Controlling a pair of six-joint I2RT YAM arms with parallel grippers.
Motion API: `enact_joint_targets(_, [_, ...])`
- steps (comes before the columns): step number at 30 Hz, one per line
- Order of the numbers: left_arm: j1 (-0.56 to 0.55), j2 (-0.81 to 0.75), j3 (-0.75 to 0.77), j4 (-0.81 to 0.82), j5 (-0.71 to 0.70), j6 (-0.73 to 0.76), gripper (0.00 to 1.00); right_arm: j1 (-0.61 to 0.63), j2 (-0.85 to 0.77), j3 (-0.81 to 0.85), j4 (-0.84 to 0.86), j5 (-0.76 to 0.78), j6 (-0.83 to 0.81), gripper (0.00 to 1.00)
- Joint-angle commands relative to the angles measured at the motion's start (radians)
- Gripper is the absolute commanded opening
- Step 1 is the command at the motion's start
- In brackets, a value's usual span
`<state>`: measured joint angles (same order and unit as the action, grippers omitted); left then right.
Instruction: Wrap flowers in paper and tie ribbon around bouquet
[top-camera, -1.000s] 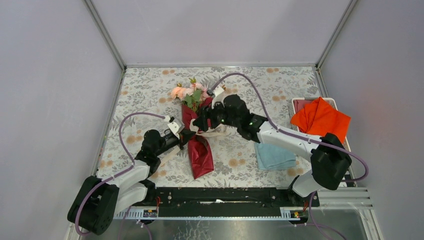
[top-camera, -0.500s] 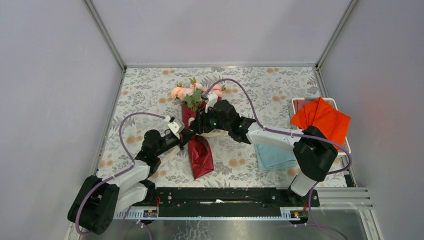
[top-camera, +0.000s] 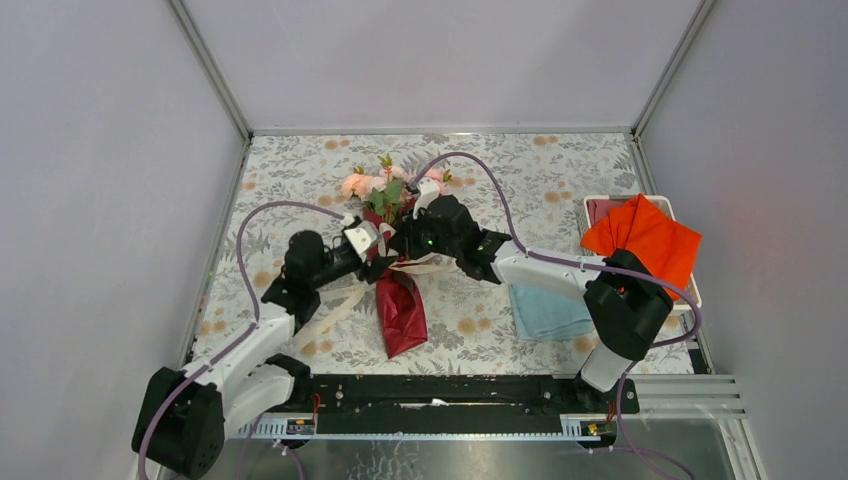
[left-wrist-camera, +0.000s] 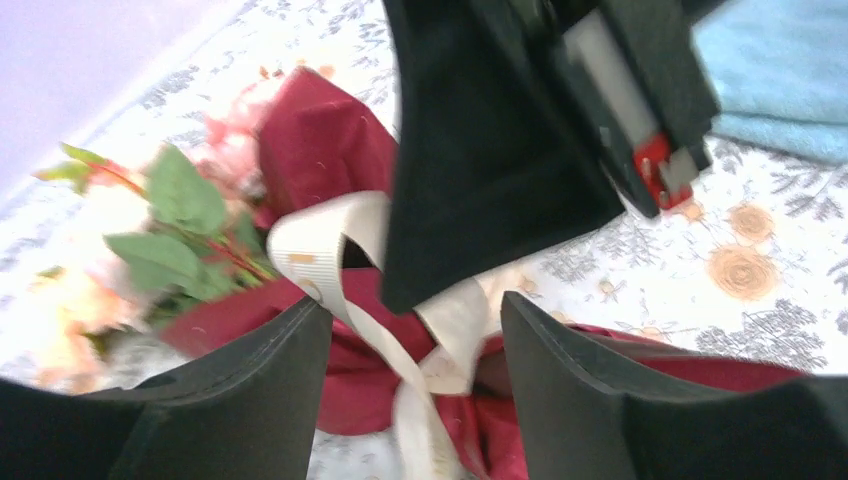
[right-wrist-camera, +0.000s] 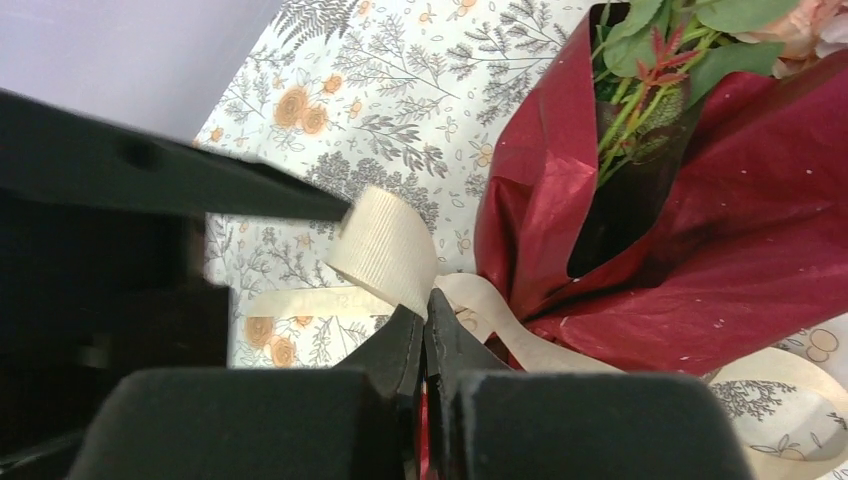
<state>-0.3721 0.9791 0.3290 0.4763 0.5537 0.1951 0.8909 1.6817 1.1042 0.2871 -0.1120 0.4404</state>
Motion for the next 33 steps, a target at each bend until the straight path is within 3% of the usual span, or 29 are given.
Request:
enact_joint_targets(1, [0.025, -0.012, 0.234, -0.614, 0.017, 0.509, 0.7, -0.013, -0.05, -0.014, 0.036, 0.023, -0.03, 0.0])
enact_joint_targets(4, [0.075, 0.063, 0.306, -0.987, 0.04, 0.853, 0.66, -0.015, -0.057, -0.035, 0.058, 0.021, -0.031, 0.0])
enact_joint_targets(7, [0.109, 0.148, 0.325, -1.07, 0.016, 0.867, 0.58, -0.015, -0.068, -0.049, 0.071, 0.021, -0.038, 0.0])
enact_joint_targets(10, [0.11, 0.19, 0.317, -1.008, -0.001, 0.818, 0.56, -0.017, -0.074, -0.057, 0.075, 0.024, -0.052, 0.0])
enact_joint_targets(19, [0.094, 0.262, 0.265, -0.85, -0.098, 0.799, 0.66, -0.027, -0.073, -0.052, 0.096, 0.014, -0.067, 0.0])
enact_joint_targets(29, [0.058, 0.281, 0.244, -0.778, -0.068, 0.747, 0.69, -0.031, -0.068, -0.052, 0.088, 0.012, -0.073, 0.0])
enact_joint_targets(33, [0.051, 0.284, 0.226, -0.705, -0.089, 0.742, 0.62, -0.031, -0.066, -0.052, 0.086, 0.013, -0.077, 0.0])
